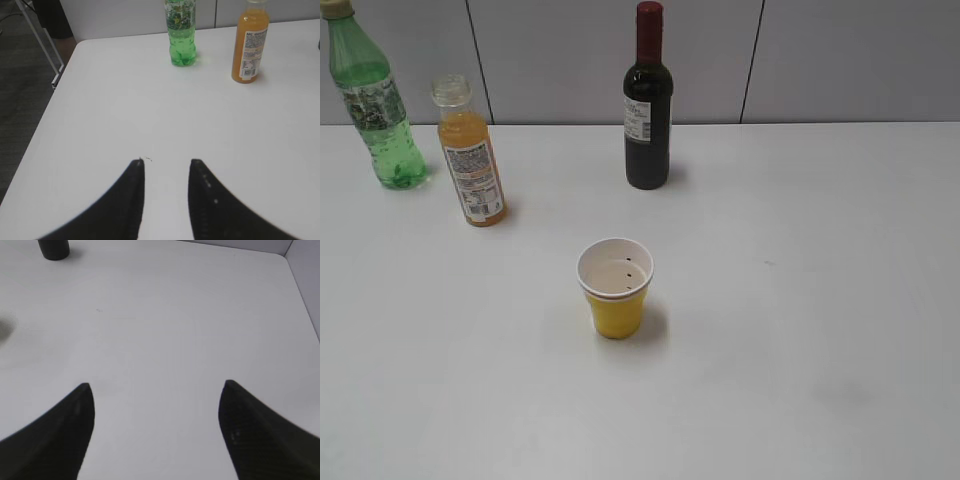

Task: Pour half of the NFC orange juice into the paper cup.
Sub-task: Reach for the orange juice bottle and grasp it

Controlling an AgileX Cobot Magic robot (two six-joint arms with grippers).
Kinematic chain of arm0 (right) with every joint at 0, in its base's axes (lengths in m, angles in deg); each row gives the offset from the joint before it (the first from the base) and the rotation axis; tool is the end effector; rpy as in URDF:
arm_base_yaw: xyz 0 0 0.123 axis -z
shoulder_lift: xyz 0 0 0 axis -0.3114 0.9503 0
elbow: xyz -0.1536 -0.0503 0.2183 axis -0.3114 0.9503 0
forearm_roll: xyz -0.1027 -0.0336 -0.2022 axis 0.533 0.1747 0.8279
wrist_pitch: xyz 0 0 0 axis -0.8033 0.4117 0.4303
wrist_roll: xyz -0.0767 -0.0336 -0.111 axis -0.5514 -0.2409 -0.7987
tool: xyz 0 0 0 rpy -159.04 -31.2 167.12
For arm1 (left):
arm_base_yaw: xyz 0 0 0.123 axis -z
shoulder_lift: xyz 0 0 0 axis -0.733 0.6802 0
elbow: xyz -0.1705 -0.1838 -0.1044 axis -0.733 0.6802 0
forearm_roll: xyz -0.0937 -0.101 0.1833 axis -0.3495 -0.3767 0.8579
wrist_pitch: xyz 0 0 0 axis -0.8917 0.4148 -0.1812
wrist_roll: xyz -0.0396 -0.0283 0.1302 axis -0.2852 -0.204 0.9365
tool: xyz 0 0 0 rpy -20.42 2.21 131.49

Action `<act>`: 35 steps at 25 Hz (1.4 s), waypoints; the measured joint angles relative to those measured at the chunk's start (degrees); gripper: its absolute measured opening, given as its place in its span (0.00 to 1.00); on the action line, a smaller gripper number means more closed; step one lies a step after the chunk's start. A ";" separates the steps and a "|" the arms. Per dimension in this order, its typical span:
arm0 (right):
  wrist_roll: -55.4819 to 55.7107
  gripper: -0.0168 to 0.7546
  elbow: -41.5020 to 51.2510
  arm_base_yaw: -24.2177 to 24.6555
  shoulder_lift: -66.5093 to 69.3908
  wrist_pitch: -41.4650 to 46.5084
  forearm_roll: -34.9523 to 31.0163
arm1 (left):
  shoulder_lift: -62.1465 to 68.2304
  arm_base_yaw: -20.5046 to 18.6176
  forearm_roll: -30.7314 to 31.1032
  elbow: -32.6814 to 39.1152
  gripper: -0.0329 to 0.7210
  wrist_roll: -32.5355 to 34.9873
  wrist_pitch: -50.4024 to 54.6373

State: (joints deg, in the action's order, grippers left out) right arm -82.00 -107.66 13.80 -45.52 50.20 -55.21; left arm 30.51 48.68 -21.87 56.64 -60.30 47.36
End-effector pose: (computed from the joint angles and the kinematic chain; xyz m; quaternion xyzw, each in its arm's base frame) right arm 0.0431 0.0135 0.2329 -0.0720 0.8414 0.0379 0.5343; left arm 0.0330 -0.0035 0.2481 0.0476 0.8424 0.0051 0.5367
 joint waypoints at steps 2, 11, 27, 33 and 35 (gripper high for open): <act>0.00 0.77 0.00 0.00 0.00 0.00 0.00 | 0.00 0.00 0.00 0.00 0.36 0.00 0.00; 0.00 0.71 0.00 0.00 0.00 0.00 -0.06 | 0.00 0.00 0.00 0.00 0.36 0.00 0.00; 0.00 0.71 0.00 0.00 0.00 -0.02 -0.12 | 0.00 0.00 0.13 0.00 0.91 0.00 0.00; 0.03 0.71 0.00 0.00 0.00 -0.02 -0.12 | 2.52 0.00 -0.11 -1.08 0.91 0.00 -2.90; 0.03 0.71 0.00 0.00 0.00 -0.06 -0.12 | 4.60 0.00 -1.34 -1.26 0.91 0.00 -8.81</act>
State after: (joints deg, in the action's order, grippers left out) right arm -81.98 -107.66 13.80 -45.52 50.14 -55.33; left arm 35.12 48.68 -23.20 55.39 -60.30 38.55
